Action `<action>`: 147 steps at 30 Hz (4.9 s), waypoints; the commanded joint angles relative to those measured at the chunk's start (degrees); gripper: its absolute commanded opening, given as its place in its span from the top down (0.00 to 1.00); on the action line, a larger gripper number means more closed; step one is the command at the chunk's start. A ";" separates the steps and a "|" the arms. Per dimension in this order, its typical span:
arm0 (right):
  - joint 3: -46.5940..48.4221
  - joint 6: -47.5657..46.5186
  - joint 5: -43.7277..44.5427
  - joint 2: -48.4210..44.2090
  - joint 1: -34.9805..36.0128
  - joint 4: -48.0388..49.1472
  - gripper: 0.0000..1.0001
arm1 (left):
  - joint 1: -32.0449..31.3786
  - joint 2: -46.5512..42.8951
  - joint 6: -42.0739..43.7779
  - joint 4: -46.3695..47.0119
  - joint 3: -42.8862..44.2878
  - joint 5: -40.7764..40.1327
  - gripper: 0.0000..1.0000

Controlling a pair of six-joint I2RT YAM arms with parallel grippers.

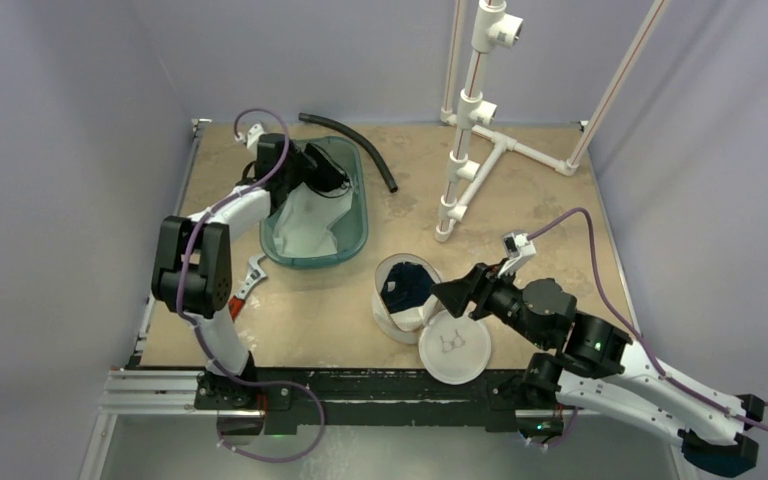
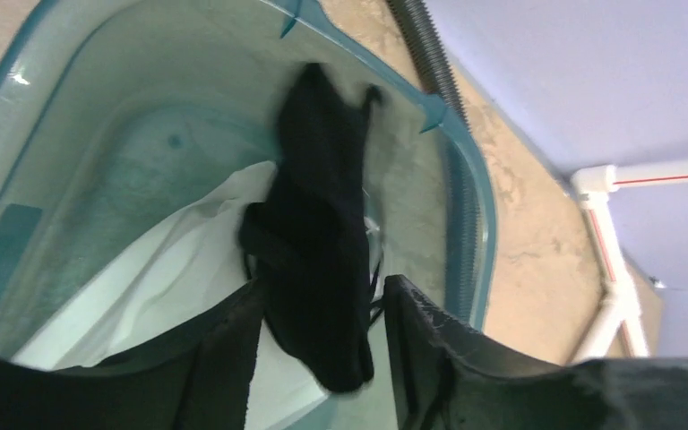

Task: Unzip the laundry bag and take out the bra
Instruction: Place the bra in the bin, then adjust the bra in the bin.

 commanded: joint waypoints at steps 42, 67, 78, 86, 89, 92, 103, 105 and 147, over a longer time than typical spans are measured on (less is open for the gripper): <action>-0.31 -3.15 2.99 2.87 -0.23 -1.19 0.34 | -14.28 24.79 53.51 -40.07 43.33 -24.52 0.35; -0.33 -2.88 3.38 2.44 -0.23 -1.37 0.34 | -14.10 24.72 52.29 -38.96 44.71 -24.32 0.55; -0.48 -2.68 3.55 2.24 -0.18 -1.32 0.34 | -14.10 21.95 52.32 -36.68 42.74 -24.52 0.79; -0.39 -2.71 3.64 2.08 -0.20 -1.50 0.34 | -14.09 19.30 50.86 -35.46 41.34 -25.41 0.90; -0.42 -2.72 3.73 2.07 -0.19 -1.55 0.34 | -14.02 16.89 50.20 -33.70 40.20 -25.75 0.92; -0.52 -2.72 3.85 2.00 -0.22 -1.46 0.34 | -14.03 14.08 48.41 -31.86 38.64 -27.27 1.00; -0.57 -2.65 3.83 1.69 -0.23 -1.37 0.34 | -13.95 11.26 47.56 -30.70 33.83 -25.02 0.64; -0.57 -2.63 3.77 1.65 -0.19 -1.40 0.34 | -14.00 11.20 47.42 -30.70 33.10 -24.70 0.58; -1.18 -2.86 4.06 1.30 -0.24 -0.75 0.34 | -9.89 13.72 1.66 -36.69 30.99 -21.47 0.54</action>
